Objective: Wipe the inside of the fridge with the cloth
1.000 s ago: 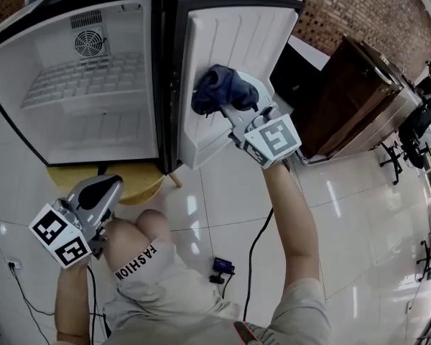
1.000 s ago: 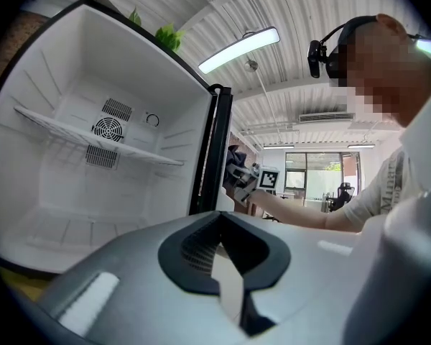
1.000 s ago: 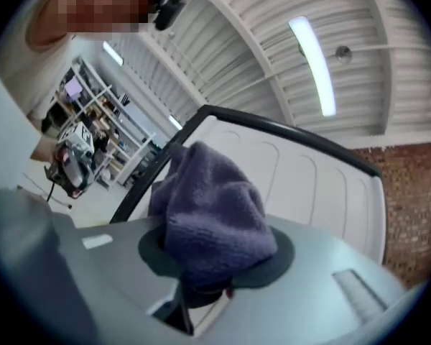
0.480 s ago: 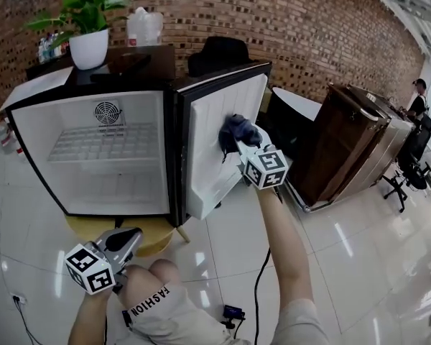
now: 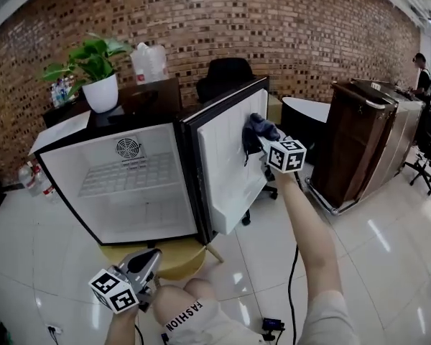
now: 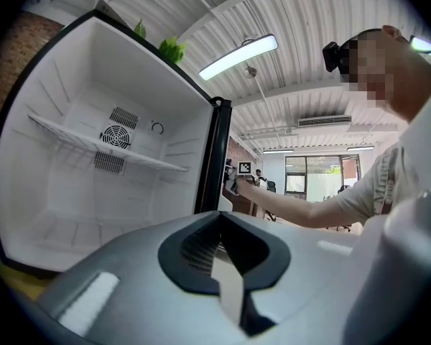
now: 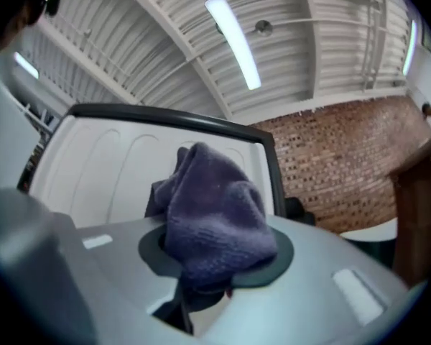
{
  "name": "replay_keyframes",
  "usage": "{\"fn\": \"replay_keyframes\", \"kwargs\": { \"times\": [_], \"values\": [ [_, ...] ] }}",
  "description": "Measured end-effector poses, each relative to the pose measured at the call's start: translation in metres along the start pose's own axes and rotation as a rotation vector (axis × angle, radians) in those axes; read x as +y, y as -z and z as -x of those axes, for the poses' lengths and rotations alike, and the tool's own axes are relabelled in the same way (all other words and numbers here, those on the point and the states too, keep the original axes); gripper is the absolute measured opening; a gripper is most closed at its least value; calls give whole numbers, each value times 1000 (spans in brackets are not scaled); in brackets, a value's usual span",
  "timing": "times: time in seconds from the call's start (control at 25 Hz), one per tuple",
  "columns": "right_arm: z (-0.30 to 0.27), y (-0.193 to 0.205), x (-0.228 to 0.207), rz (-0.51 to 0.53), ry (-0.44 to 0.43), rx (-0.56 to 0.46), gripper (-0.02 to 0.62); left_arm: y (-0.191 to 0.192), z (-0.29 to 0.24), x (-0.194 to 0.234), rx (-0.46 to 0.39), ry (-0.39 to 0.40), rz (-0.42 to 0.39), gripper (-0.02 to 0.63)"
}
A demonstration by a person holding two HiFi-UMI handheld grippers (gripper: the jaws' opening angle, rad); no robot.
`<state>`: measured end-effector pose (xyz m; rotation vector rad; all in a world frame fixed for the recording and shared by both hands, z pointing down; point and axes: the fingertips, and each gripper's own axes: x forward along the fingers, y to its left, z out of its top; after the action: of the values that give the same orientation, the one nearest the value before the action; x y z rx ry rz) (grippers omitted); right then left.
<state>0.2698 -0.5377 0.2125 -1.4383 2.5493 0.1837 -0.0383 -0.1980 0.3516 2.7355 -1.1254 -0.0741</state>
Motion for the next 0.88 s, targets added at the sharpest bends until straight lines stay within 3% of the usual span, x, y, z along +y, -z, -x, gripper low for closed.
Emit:
{"fn": "replay_keyframes", "kwargs": {
  "times": [0.12, 0.32, 0.4, 0.52, 0.68, 0.76, 0.88],
  "values": [
    [-10, 5, -30, 87, 114, 50, 109, -15, 4, 5, -22, -16, -24, 2],
    [-6, 0, -26, 317, 181, 181, 110, -18, 6, 4, -25, -33, -39, 2],
    [16, -19, 3, 313, 118, 115, 111, -24, 8, 3, -30, -35, -59, 2],
    [67, -36, 80, 295, -90, 0, 114, -21, 8, -7, -30, -42, -58, 2],
    [90, -22, 183, 373, -332, -25, 115, -25, -3, -6, -18, -27, -79, 2],
    [89, 4, 211, 429, -379, -3, 115, -19, -4, -11, -14, -28, -65, 2],
    [91, 18, 213, 431, -397, -39, 115, -9, -5, -17, 6, -10, -59, 2]
  ]
}}
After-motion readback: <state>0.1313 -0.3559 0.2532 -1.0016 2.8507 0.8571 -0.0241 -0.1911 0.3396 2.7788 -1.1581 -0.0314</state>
